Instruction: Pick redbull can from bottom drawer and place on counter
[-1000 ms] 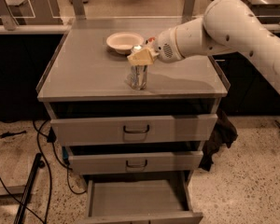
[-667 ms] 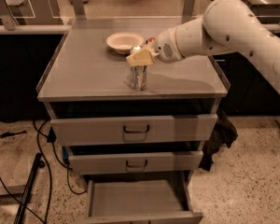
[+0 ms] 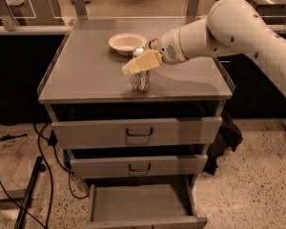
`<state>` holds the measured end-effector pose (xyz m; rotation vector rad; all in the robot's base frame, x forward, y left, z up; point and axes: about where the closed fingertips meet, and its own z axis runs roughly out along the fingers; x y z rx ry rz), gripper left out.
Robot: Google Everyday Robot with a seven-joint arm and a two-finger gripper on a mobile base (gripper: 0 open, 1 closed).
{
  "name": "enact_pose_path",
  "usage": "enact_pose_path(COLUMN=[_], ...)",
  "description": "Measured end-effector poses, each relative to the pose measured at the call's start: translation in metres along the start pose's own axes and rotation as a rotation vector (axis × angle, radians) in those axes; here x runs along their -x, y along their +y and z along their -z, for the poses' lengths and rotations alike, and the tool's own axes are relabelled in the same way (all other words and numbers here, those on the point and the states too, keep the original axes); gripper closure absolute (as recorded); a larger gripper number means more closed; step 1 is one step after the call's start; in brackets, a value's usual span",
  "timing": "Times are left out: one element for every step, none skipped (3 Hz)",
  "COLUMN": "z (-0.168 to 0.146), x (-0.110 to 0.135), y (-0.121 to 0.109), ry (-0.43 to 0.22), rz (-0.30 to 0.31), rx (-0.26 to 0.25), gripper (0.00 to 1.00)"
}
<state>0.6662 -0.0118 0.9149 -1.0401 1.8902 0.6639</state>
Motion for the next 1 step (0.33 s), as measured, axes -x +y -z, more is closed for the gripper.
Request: enact_pose_path(z=[0.0000], x=[0.0000], y=[0.0000], ry=[0.000], rz=[0.000], rx=[0.000], gripper=[0.00])
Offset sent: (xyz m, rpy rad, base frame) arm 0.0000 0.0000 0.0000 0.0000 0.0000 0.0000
